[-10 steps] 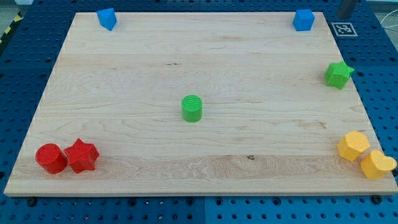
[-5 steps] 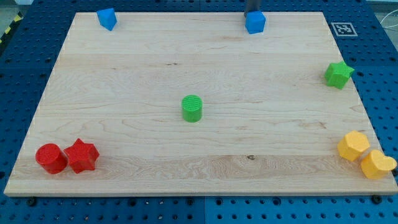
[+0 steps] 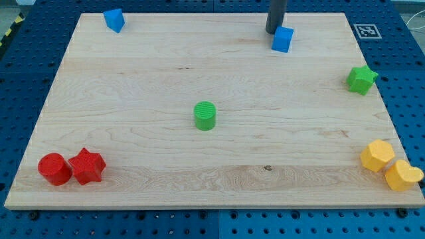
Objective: Move the blue cube towards the center of the board
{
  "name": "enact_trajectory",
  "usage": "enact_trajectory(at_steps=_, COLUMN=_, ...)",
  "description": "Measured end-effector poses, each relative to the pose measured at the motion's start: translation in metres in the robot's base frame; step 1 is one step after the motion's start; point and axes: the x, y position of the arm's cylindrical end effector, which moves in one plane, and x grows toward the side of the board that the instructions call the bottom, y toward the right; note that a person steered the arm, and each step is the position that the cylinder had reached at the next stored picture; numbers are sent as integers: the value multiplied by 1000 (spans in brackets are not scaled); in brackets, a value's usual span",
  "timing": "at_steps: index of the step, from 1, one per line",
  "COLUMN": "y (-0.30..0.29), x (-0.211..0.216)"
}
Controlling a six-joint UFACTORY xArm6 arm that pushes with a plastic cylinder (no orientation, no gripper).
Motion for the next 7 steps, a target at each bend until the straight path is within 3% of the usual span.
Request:
enact_trajectory(at_steps=3, y=48, x=28)
enact_trajectory(at_steps=5, y=4, x=78)
enact_trajectory(at_steps=7, y=-32, x=87)
